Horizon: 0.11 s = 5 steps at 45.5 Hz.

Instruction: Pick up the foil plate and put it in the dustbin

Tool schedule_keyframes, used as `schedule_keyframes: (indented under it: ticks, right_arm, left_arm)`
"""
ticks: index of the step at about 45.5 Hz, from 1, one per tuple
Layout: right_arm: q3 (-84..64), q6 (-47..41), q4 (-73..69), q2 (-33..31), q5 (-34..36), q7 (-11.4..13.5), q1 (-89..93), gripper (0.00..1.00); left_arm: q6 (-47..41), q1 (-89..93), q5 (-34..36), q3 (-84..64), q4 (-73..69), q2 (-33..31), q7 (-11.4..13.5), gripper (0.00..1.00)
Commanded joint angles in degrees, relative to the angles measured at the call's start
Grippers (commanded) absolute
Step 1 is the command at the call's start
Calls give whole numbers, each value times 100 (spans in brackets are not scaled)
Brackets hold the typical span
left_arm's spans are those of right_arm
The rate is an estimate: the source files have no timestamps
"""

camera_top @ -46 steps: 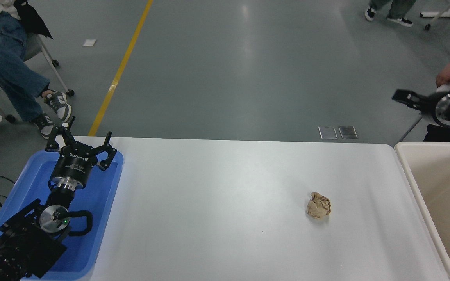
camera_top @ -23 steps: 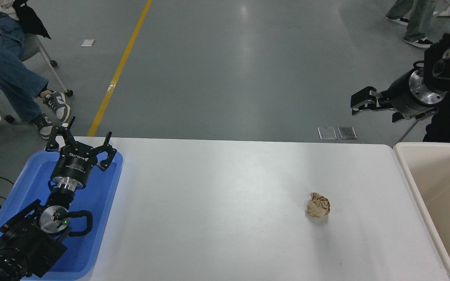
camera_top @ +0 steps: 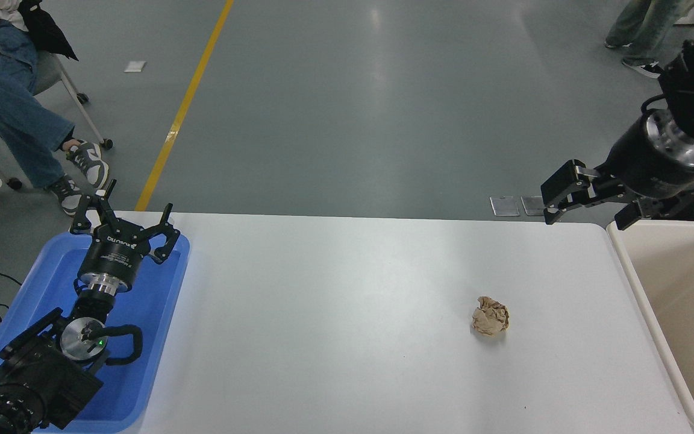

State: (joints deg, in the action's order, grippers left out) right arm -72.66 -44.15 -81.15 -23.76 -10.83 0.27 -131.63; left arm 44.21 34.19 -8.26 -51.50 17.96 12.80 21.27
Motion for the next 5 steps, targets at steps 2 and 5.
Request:
schedule_keyframes:
  ticks: [2,5]
  right_arm:
    - [6,-85,-85,-6,-25,0,-108,100]
    - [24,-85,-85,-6,-25,0,-99,100]
  left_arm:
    - [0,0,0,0,-3,3,0,100]
    - [0,0,0,0,-3,3,0,100]
